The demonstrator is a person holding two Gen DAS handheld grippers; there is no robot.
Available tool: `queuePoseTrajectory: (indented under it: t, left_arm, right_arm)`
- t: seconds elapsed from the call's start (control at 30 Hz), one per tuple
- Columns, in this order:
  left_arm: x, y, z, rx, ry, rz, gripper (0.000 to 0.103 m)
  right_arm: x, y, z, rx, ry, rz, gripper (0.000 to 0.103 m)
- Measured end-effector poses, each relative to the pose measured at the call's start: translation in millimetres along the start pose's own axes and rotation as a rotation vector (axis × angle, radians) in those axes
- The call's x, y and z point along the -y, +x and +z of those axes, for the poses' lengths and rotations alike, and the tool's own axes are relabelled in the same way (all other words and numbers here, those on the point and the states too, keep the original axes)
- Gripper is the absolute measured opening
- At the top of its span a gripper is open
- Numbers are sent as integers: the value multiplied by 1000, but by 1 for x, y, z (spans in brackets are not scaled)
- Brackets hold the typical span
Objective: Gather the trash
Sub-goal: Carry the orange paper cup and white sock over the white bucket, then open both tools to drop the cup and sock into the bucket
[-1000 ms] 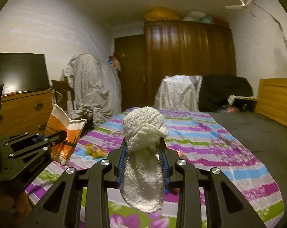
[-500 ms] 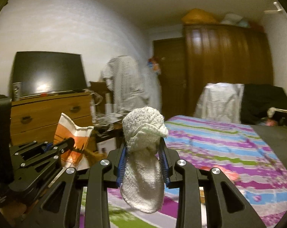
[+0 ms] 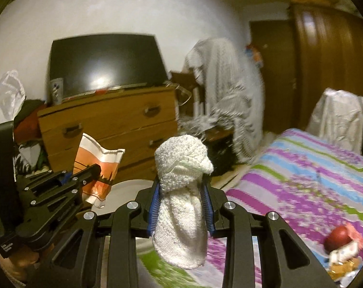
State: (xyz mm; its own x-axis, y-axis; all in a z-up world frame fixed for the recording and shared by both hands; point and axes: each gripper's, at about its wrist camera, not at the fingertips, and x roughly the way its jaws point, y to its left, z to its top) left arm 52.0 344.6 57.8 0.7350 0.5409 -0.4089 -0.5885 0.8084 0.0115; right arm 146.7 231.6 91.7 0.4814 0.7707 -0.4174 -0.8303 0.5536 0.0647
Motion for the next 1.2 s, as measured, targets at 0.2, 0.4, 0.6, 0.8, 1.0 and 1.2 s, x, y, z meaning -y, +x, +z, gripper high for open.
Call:
queuePoseTrajectory:
  t: [0.2, 0.4, 0.6, 0.8, 1.0, 1.2]
  left_arm:
    - [-36, 40, -1, -113, -22, 19, 6]
    - [-63, 88, -17, -240, -53, 14, 6]
    - [-89, 123, -36, -324, -100, 26, 6]
    - [-101, 148, -51, -387, -117, 43, 6]
    - [-104, 158, -57, -405, -129, 43, 6]
    - [-105, 161, -56, -403, -128, 44, 6]
  right_arm:
    - [-21, 90, 7, -156, 1, 84, 32]
    - [-29, 165, -3, -306, 14, 133, 32]
    - [-31, 219, -24, -407, 15, 146, 32]
    - [-31, 254, -47, -487, 10, 161, 32]
    - [-31, 264, -53, -494, 14, 168, 32]
    - [-29, 268, -50, -492, 19, 168, 33]
